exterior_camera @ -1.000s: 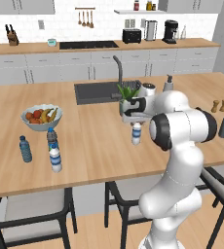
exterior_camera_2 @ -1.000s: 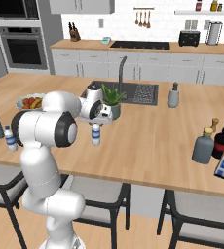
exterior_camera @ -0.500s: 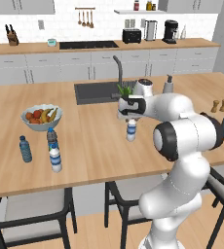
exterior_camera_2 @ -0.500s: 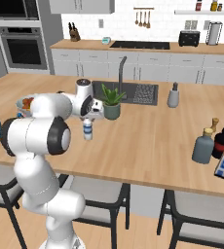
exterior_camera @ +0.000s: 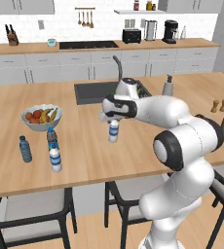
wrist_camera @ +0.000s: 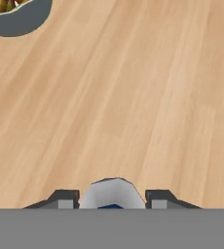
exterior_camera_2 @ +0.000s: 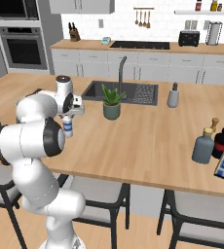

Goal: Move the plastic bottles in the middle to the plastics group, and the glass bottles in the middle to the glass group.

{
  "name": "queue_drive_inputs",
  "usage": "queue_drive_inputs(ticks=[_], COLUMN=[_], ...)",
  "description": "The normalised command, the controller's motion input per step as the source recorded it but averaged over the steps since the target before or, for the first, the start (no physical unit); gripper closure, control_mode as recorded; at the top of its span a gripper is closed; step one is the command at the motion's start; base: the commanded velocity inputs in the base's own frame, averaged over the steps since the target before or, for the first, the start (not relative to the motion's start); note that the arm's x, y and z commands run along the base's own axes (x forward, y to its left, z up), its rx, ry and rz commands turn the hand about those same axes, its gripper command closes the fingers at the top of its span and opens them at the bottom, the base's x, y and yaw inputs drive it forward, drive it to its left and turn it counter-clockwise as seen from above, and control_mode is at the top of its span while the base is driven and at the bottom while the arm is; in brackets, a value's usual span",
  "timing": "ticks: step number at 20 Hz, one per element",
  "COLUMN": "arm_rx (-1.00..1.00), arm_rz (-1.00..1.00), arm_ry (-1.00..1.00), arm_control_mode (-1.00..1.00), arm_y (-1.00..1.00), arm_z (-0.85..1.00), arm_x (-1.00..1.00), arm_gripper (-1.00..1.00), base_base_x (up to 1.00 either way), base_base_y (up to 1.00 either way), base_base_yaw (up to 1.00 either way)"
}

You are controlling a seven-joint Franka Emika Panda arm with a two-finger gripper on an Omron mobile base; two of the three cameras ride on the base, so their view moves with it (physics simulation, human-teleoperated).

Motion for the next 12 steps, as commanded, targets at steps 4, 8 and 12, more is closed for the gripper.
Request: queue_drive_inputs(ticks=[4,8,12], arm_rx=[0.02,0.03,0.01], arm_rz=[0.29,0.30,0.32], arm_ry=[-0.03,-0.06,0.00], arm_control_mode=[-1.00,-1.00,-1.00], arm_y=[0.89,0.95,1.00], arm_z=[0.00,0.00,0.00], arm_x=[-0.22,-0.20,-0.10], arm_gripper=[1.00,1.00,1.00], base_base_x=[0.00,0.00,0.00], base_base_y=[0.00,0.00,0.00], base_base_yaw=[0.00,0.00,0.00])
